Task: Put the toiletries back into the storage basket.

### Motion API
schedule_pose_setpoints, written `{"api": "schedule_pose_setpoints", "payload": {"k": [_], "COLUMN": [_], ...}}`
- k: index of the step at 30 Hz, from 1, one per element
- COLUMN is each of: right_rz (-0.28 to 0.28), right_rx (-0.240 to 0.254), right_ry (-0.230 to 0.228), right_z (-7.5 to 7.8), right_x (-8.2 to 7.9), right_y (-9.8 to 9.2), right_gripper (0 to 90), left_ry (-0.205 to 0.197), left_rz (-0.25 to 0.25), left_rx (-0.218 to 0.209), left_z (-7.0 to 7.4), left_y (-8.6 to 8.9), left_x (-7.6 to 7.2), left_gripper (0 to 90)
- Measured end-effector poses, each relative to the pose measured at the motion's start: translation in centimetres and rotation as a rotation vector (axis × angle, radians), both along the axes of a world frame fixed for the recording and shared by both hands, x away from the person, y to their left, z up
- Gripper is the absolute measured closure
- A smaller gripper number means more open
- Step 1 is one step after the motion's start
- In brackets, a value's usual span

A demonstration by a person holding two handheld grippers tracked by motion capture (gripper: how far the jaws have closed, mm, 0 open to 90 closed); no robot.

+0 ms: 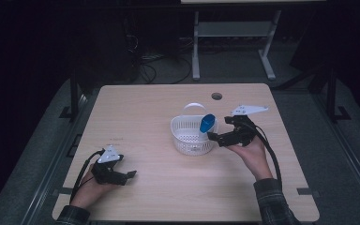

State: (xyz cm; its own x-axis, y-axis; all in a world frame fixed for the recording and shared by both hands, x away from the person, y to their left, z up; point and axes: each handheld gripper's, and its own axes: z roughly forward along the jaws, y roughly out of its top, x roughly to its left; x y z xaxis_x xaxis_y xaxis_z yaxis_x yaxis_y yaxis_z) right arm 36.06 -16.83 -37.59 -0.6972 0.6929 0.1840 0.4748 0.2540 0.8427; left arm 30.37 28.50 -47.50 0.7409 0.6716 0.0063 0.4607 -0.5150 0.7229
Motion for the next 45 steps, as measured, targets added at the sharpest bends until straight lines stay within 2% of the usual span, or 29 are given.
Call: {"api": "schedule_pose_setpoints", "payload": {"k": [27, 45], "right_rz": [-0.078, -0.152], "right_rx": [-0.01, -0.044], "right_ry": [0.005, 0.029], "right_z": [-1.3, -3.3], "right_x": [-3.2, -5.5], "right_y": [-4.8, -7.8], "right_gripper": [0.0, 0.0], "left_ry": [0.0, 0.0], "left_rz": [0.003, 0.001], "left_rx": [-0.006, -0.003], "left_z": [0.0, 0.0], "left_y": [0.0, 0.0], "left_x": [0.0, 0.0], "left_gripper": [13.1, 13.1]}}
